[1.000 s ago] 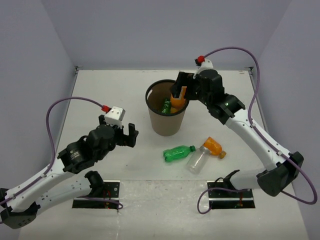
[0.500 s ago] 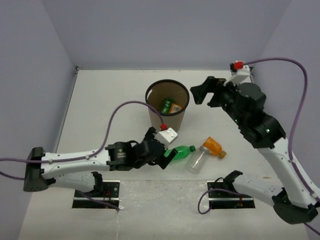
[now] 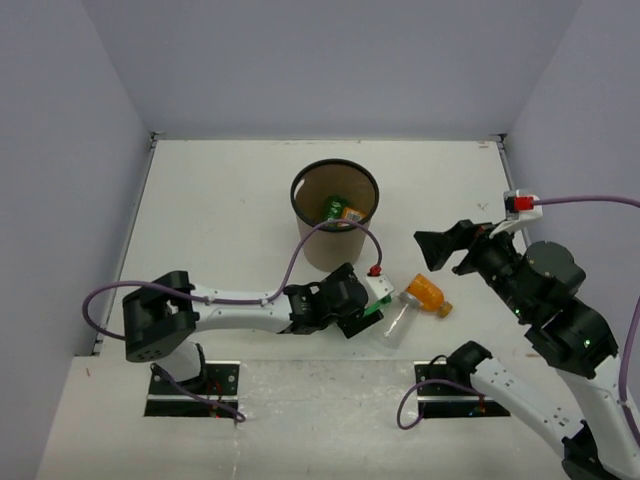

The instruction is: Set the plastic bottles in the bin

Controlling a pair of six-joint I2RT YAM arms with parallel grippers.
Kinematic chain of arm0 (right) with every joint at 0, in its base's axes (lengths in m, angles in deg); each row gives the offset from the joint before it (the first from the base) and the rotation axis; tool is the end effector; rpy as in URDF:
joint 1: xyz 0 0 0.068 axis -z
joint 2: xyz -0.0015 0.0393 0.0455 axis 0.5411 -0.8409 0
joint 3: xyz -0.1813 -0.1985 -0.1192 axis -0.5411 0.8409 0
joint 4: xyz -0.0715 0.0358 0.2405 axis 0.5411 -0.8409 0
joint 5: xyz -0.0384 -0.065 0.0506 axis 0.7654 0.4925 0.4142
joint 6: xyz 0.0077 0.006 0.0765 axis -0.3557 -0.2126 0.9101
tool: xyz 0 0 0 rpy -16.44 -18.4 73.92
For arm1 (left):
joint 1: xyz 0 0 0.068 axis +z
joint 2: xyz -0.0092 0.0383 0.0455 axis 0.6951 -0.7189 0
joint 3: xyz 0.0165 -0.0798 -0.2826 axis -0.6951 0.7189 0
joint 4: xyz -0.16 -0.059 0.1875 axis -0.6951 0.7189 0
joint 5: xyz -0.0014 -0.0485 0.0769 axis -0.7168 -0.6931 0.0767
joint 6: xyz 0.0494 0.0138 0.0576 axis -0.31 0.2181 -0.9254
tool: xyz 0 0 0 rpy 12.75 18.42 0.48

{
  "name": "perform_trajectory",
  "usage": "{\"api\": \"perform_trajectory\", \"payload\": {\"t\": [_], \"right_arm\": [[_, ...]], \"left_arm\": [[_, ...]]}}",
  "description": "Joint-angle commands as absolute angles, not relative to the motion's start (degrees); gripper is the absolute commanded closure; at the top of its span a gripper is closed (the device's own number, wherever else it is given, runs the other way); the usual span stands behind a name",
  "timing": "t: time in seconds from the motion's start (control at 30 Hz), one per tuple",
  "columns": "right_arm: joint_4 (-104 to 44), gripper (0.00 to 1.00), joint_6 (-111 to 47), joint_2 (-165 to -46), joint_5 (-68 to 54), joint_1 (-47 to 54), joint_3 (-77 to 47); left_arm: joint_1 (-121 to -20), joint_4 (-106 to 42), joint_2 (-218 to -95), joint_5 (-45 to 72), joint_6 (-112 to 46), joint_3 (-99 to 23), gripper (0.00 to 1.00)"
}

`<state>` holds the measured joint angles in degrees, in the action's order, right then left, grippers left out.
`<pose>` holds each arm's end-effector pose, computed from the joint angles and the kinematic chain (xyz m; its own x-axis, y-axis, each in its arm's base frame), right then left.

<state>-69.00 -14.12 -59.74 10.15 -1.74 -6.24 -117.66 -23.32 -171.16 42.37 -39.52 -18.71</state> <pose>0.0823 0.0436 0.4342 -0.2817 0.3035 -0.9102 -0.3399 0.8556 0.3904 0.1187 -0.3225 0.2121 -0.2693 0.6115 -0.7441 0.8057 0.5663 0.1738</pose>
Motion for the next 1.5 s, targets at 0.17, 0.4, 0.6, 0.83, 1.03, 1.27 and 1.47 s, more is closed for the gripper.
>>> {"api": "perform_trajectory", "payload": {"t": [0.17,0.4,0.6,0.83,1.03,1.27,1.47], "right_arm": [[-70.22,0.01,-14.57,-56.55,9.4,-1.69,-5.27],[-70.57,0.01,-14.75,-55.85,9.57,-1.78,-4.3],[-70.39,0.01,-14.92,-55.76,9.75,-1.78,-5.0],[-70.13,0.01,-10.98,-51.65,20.88,-1.78,-6.14],[-69.77,0.01,-10.18,-48.73,23.37,-1.78,-6.93],[-70.21,0.01,-9.39,-50.57,20.03,-1.78,-6.06],[-72.32,0.01,-11.67,-51.98,18.2,-1.78,-5.45]], "left_arm": [[-115.76,-27.65,-180.36,39.34,-38.54,-19.22,0.03],[-117.86,-21.85,-178.28,43.38,-34.15,-20.98,0.73],[-120.58,-12.72,-166.24,50.23,-30.81,-22.64,0.94],[-121.99,-10.77,-149.89,49.71,-33.35,-28.79,0.95],[-120.51,-7.7,-151.44,64.19,-33.53,-44.49,0.96],[-97.92,-7.87,-162.78,58.33,-31.86,-55.6,0.97],[-94.84,-11.3,-168.67,53.94,-32.48,-58.16,0.81]]}}
